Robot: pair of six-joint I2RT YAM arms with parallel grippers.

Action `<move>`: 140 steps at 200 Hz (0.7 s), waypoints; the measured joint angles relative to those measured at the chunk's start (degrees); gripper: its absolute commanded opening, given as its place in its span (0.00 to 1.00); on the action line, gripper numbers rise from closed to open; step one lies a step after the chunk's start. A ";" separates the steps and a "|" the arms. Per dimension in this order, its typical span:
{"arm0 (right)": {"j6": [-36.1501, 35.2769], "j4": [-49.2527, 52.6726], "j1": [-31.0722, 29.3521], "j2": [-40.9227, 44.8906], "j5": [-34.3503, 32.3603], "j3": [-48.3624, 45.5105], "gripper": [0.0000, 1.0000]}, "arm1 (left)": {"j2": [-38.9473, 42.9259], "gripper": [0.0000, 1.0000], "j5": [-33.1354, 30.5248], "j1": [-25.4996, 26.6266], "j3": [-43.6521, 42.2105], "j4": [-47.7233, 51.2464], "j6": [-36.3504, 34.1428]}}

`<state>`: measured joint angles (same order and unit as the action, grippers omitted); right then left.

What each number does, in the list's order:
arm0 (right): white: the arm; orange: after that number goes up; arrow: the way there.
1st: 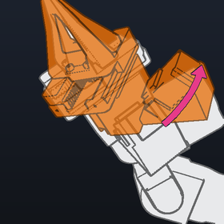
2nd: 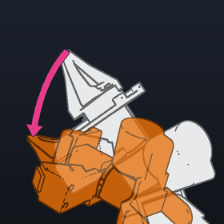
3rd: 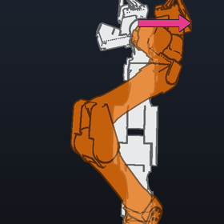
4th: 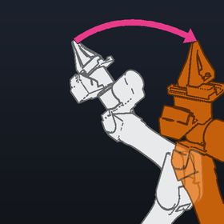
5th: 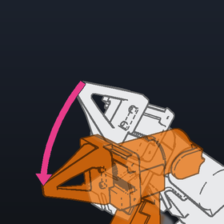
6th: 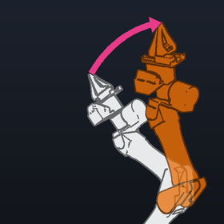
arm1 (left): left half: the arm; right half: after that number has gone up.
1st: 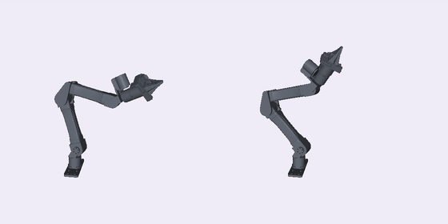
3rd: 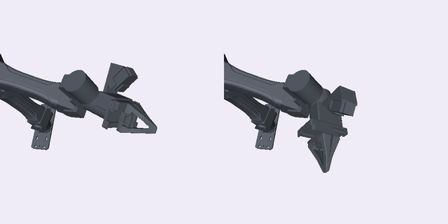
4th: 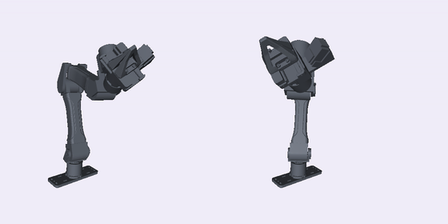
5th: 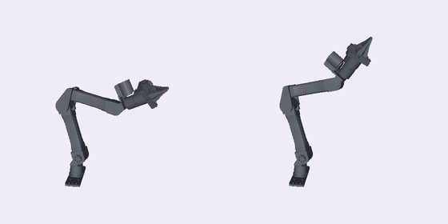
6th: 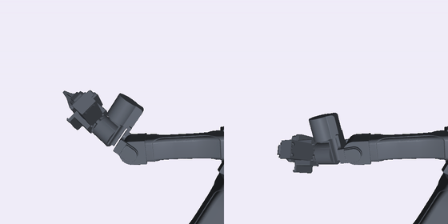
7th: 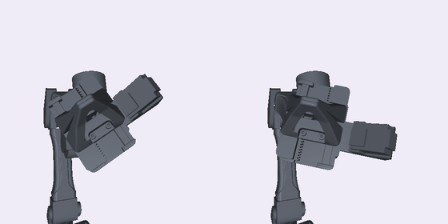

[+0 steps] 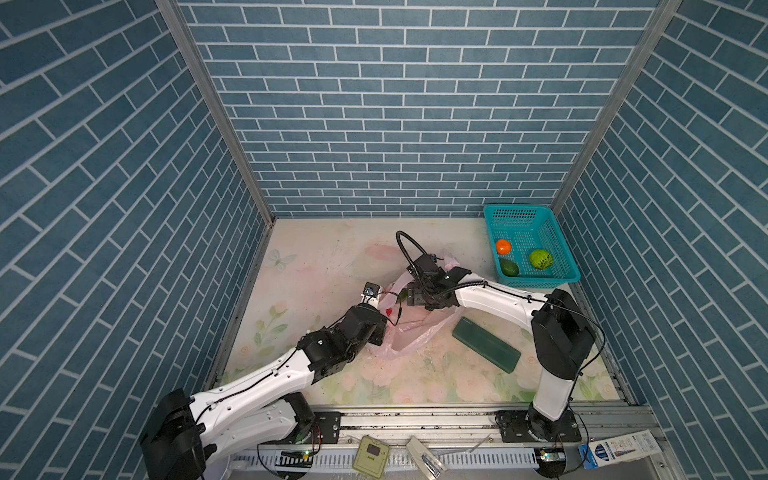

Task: Untie the knot of the plastic bag and take out the fruit
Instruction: 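Lower the right gripper into the bag toward the yellow fruit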

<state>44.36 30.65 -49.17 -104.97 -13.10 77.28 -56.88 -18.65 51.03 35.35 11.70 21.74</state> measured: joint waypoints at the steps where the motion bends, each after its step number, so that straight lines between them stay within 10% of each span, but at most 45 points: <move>1: -0.09 0.00 0.04 -0.04 0.02 0.00 0.88 | 0.00 0.00 0.00 0.00 0.00 0.00 0.00; 140: -5.88 -6.82 -0.85 -3.32 14.84 1.95 0.87 | -1.53 0.00 -0.63 0.00 0.07 -0.76 0.37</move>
<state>38.48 23.83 -50.02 -108.29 1.74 79.22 -58.41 -19.29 51.03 35.42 10.94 22.11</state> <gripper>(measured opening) 0.868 0.044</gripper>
